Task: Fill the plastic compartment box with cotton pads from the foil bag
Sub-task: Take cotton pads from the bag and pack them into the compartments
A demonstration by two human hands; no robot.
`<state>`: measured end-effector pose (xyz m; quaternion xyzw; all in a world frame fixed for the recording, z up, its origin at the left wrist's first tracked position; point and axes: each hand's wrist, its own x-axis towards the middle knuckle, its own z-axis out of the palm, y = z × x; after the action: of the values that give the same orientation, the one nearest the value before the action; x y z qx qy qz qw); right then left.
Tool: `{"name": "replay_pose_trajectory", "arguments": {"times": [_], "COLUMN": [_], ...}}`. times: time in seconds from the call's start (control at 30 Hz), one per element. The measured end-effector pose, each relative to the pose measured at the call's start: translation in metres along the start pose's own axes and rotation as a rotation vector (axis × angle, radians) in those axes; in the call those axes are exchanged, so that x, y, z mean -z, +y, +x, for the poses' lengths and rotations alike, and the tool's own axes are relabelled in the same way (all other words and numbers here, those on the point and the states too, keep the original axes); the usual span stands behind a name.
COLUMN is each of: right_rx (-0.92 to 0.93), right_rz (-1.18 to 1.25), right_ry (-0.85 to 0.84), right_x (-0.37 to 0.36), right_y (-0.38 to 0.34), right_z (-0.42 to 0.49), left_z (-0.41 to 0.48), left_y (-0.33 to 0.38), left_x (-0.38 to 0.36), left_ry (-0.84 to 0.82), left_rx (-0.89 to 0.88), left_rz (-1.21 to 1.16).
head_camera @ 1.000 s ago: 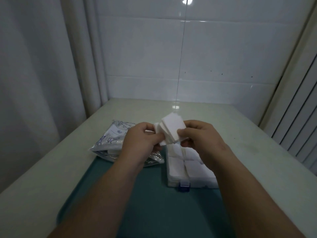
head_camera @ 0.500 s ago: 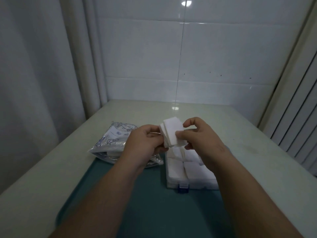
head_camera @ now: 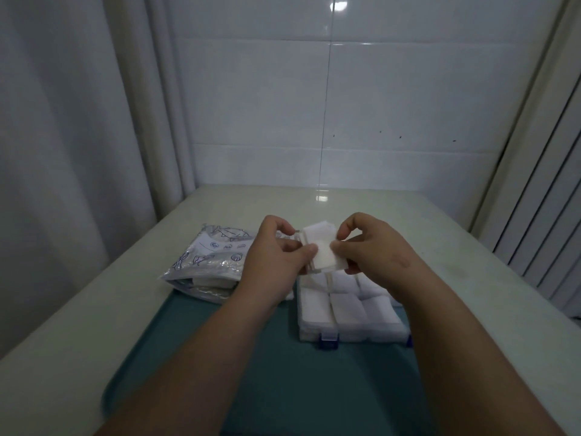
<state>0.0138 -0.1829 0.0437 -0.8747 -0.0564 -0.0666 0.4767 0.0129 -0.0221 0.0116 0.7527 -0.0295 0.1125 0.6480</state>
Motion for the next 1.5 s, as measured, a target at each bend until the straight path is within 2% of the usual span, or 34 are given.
{"name": "replay_pose_trajectory", "arguments": {"times": [0.13, 0.47, 0.7, 0.9, 1.17, 1.3, 1.5], "right_rx": [-0.039, -0.171, -0.291, -0.307, -0.317, -0.319, -0.326], "right_rz": [-0.008, -0.119, -0.194, -0.295, -0.433, -0.472, -0.488], "right_ry": [-0.023, -0.022, -0.051, -0.04, -0.055, -0.097, -0.116], "right_x": [0.012, 0.065, 0.079, 0.084, 0.08, 0.077, 0.076], "right_y": [0.004, 0.035, 0.056, 0.058, 0.055, 0.053, 0.052], "right_z": [-0.001, -0.021, -0.031, -0.032, -0.034, -0.035, -0.033], "left_z": [-0.001, -0.016, -0.023, -0.028, -0.033, -0.033, -0.034], "left_y": [0.004, 0.011, 0.009, 0.01, 0.02, 0.022, 0.018], "left_x": [-0.013, -0.071, -0.102, -0.112, -0.116, -0.116, -0.115], "left_ry": [-0.033, -0.247, -0.329, -0.352, -0.497, -0.495, -0.402], "left_rx": [-0.021, 0.004, -0.011, 0.035, 0.056, 0.04, -0.007], "left_rz": [0.101, 0.187, 0.421, 0.421, 0.575, 0.615, 0.67]}}
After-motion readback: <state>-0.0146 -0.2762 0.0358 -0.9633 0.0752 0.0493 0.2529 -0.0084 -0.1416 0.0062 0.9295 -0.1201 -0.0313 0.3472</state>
